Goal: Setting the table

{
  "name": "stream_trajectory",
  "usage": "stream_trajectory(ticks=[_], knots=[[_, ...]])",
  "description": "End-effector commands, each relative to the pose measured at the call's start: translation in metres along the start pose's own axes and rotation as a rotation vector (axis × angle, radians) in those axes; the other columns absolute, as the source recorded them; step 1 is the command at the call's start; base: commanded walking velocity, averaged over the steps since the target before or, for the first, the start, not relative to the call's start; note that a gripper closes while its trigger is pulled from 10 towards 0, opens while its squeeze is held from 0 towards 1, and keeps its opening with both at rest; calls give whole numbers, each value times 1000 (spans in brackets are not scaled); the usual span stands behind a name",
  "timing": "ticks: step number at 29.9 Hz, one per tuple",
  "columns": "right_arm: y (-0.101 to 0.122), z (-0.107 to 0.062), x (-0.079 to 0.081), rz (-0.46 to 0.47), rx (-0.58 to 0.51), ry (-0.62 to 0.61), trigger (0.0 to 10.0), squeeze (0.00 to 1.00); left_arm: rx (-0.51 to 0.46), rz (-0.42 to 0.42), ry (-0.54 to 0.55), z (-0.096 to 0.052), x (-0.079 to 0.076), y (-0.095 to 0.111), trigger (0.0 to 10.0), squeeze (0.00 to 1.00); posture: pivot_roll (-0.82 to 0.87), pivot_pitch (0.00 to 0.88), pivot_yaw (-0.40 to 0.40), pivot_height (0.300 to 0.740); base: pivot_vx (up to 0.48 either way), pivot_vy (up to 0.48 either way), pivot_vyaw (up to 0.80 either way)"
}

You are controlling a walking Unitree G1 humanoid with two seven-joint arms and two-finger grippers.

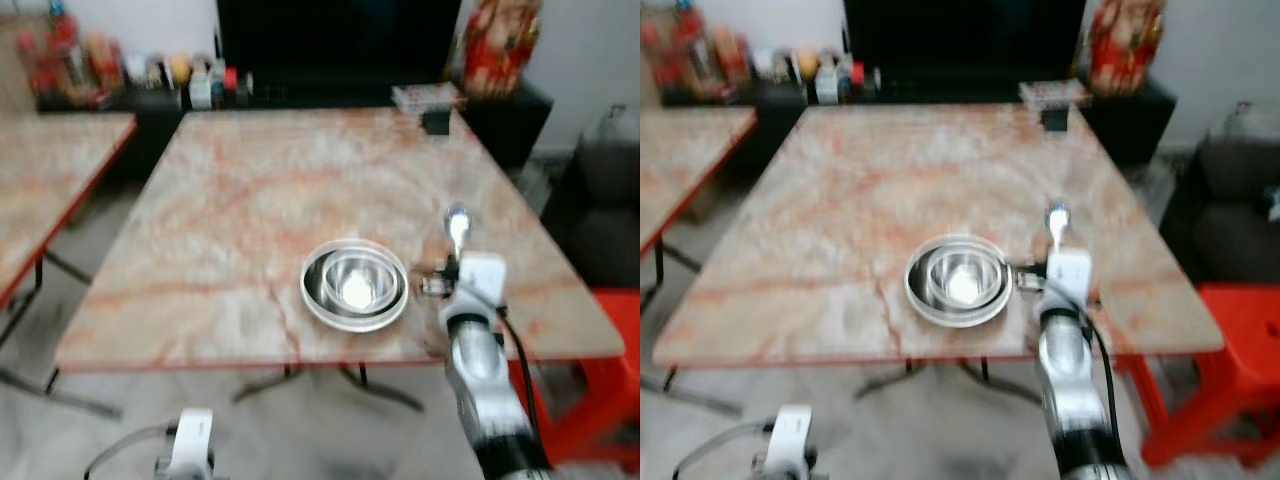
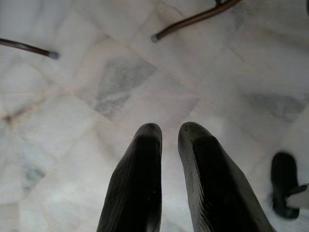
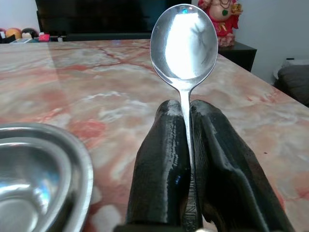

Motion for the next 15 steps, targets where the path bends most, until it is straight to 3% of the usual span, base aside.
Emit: stream_trajectory(ticks=[1, 10, 15], knots=[[4, 2, -10, -10, -9, -28, 10000, 0, 7, -4, -13, 0, -7, -1, 10000, 0, -120, 0, 23, 740, 274, 0, 0], [3, 0, -11, -8, -8, -35, 10000, 0, 4, 0, -14, 0, -6, 0, 10000, 0, -123, 0, 29, 740, 270, 0, 0], [0, -2, -13, -13, 3, -43, 10000, 0, 2, 0, -13, 0, -7, 0, 10000, 0, -124, 0, 32, 740, 0, 0, 0]])
Point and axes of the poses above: a point about 5 cm out from each wrist's last joint towards the gripper, its own z axis pointing out of the wrist towards the gripper, its own y axis along the axis of the wrist's last joint, x = y × z, the point moved 5 cm from there along z, pointing out of the wrist towards the gripper, and after that the axes turned 9 degrees about z, right-handed, at the moved point
